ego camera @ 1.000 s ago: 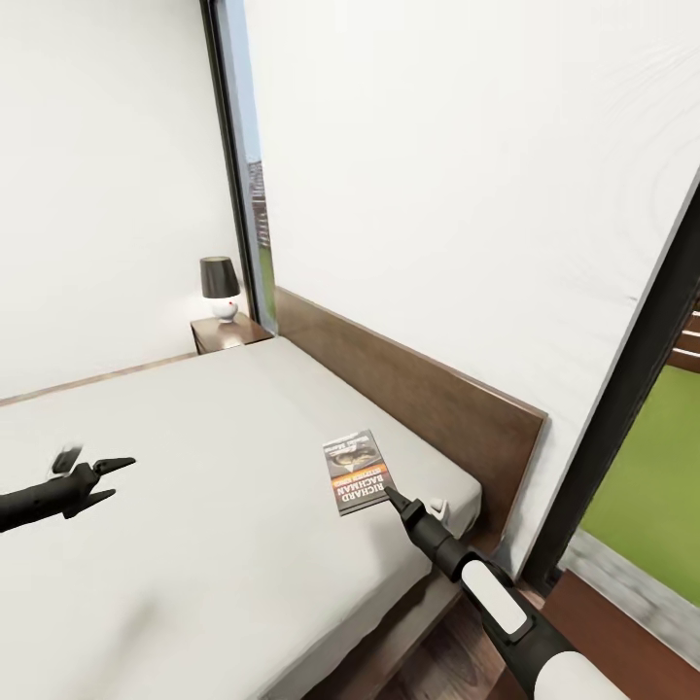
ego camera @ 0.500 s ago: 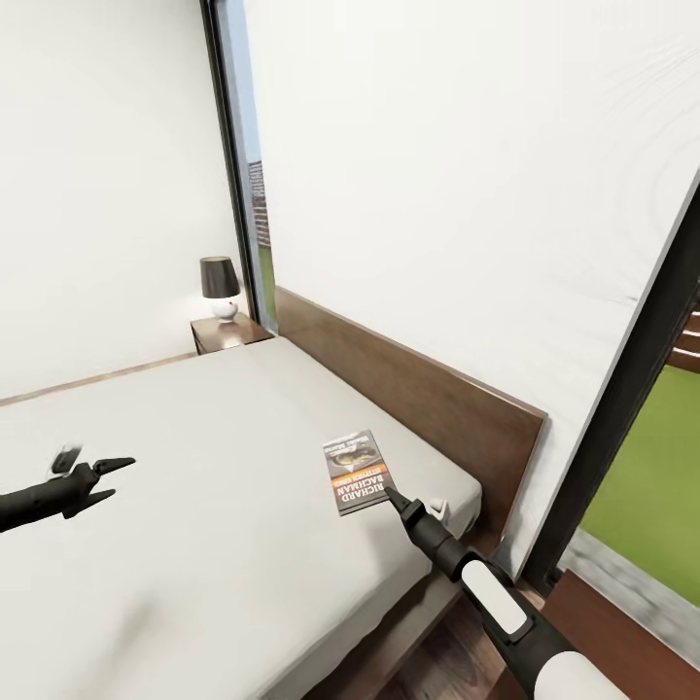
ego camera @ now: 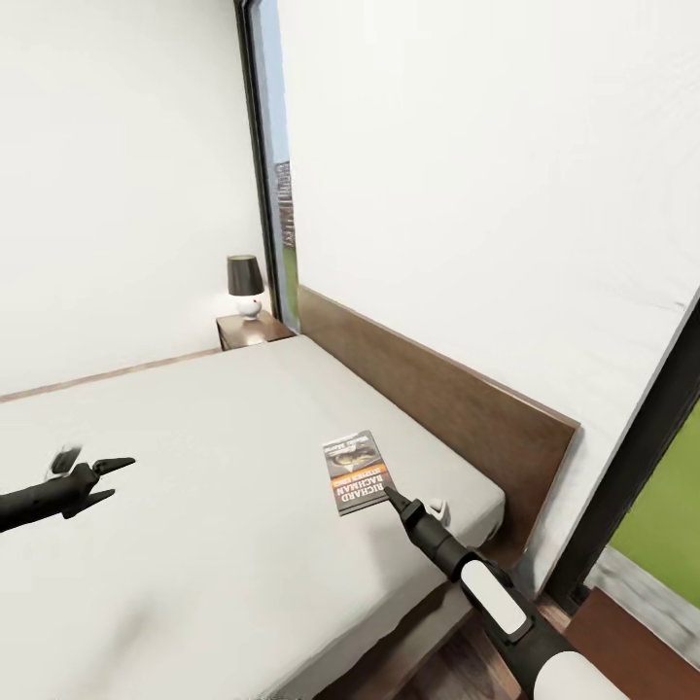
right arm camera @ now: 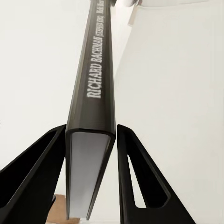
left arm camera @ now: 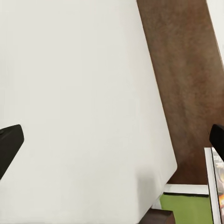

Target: In the bedroom, move the book from the bed onto either nightstand, and place the two sandals side by side next to the bed.

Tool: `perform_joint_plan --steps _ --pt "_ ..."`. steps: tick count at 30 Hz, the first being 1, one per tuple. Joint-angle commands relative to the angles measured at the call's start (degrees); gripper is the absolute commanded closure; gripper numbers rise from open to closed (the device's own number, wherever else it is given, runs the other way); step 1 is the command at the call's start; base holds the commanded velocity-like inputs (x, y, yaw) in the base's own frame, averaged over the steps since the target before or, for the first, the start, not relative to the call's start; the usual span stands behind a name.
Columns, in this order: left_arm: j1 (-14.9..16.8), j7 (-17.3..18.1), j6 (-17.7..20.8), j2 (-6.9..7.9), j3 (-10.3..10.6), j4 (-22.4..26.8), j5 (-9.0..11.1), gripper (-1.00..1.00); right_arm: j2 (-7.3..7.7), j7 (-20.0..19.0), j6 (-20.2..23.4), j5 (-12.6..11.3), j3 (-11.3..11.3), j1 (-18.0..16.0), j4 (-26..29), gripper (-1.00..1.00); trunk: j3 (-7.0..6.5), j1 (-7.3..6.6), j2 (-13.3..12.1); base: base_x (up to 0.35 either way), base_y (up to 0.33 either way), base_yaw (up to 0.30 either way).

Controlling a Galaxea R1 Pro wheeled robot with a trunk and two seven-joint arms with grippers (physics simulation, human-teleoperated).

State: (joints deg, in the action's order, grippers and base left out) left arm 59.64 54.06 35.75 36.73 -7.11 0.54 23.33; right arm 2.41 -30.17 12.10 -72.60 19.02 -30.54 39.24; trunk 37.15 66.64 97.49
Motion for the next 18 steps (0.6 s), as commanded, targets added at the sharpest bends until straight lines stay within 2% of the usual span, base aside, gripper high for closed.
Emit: perform_joint_plan --steps 1,10,16,18 --pt "0.0 0.1 0.4 0.00 -0.5 0.0 -0.3 -1.00 0.06 -0.1 0.2 -0.6 0.2 0.0 0.0 1.00 0.06 0.00 0.0 0.000 0.000 0.233" --pt "0.0 0.1 0.4 0.00 -0.5 0.0 -0.3 -1.00 0.06 -0.1 0.3 -0.6 0.2 0.0 0.0 1.00 0.06 0.00 0.0 0.000 0.000 0.193" --pt "0.0 0.1 0.4 0.00 -0.5 0.0 -0.3 -1.00 0.05 -0.1 0.3 -0.7 0.2 0.0 0.0 1.00 0.06 0.00 0.0 0.000 0.000 0.062" --pt "0.0 0.1 0.4 -0.01 -0.5 0.0 -0.3 -1.00 0.05 -0.1 0.3 -0.7 0.2 0.0 0.0 1.00 0.41 0.43 0.8 0.000 0.000 0.015"
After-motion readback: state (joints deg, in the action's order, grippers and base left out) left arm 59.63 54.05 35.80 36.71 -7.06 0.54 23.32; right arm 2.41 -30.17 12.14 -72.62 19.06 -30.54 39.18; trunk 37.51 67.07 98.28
